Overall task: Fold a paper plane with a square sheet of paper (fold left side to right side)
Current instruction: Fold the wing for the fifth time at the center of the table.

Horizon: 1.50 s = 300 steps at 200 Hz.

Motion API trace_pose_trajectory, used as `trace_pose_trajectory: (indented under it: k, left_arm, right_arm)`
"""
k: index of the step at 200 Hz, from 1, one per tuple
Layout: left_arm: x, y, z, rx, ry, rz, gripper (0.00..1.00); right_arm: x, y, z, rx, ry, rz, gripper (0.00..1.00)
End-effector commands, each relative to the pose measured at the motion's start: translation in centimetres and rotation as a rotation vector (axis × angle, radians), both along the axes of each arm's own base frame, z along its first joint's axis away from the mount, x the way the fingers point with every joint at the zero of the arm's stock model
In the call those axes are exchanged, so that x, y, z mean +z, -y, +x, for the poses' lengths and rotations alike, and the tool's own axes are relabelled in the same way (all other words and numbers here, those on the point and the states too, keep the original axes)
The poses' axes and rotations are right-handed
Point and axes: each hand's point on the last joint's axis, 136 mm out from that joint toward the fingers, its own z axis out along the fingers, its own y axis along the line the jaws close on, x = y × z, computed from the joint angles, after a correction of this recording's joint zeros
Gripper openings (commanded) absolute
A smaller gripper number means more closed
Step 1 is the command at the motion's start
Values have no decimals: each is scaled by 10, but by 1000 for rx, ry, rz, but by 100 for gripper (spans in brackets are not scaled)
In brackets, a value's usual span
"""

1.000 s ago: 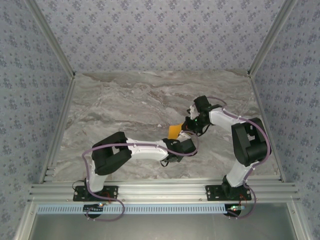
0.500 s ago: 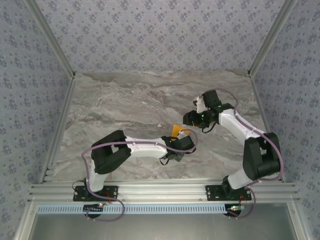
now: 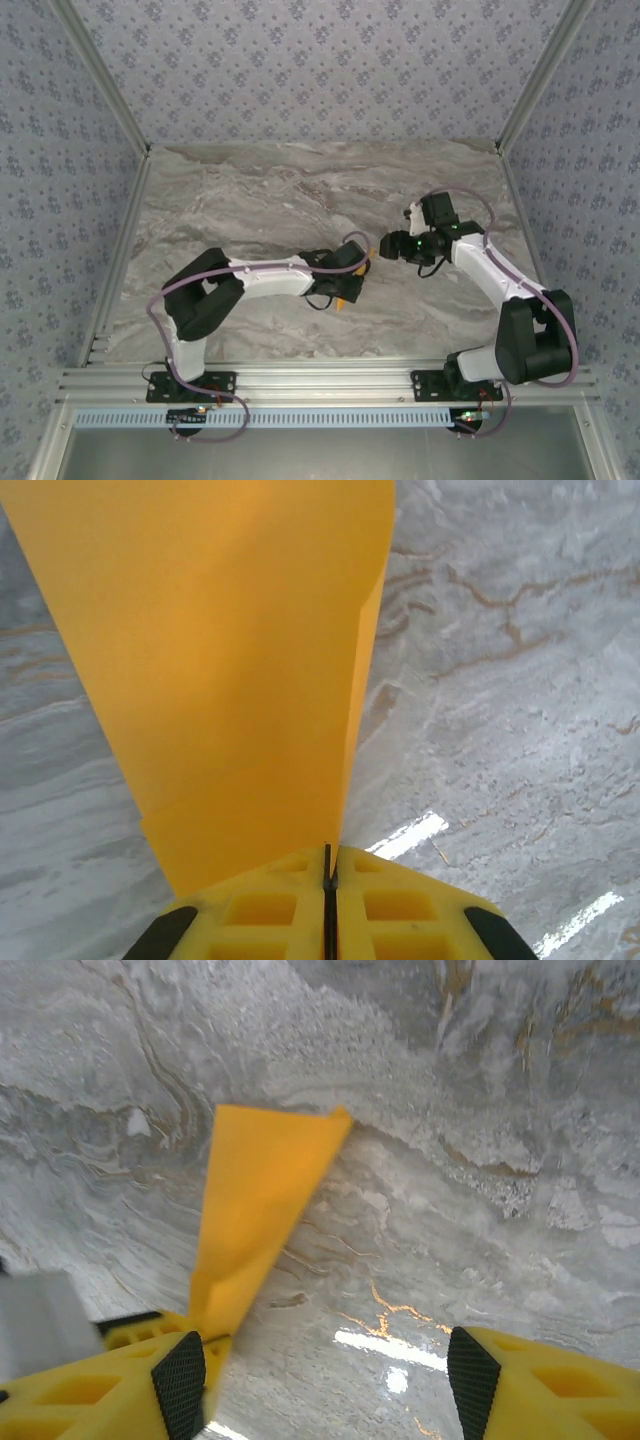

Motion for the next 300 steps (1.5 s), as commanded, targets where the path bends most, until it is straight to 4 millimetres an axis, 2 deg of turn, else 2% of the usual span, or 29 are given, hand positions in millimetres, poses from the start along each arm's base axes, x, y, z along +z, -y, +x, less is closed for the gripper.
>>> trace_pose_trajectory:
  k: [1,47,87,174,239,300]
  left_arm:
    - [24,13,1,16,-62,-189,7]
    - [25,9,5,49,-124,-309,7]
    - [20,3,9,79,-161,-360,6]
    - [21,-6,16,144,-218,-500,4]
    - [18,-6,18,150,-241,-530,4]
    - [11,-8,19,165,-252,-525,3]
  right_arm:
    - [-6,-5,-4,30,19,22,70]
    - [-19,-23,-8,55,24,118,69]
    - [-30,-32,-12,83,19,120,69]
    - [-31,-51,-8,65,43,247,68]
    - [-37,-59,-9,71,29,263,67]
    - [-49,-74,-4,60,-13,304,59]
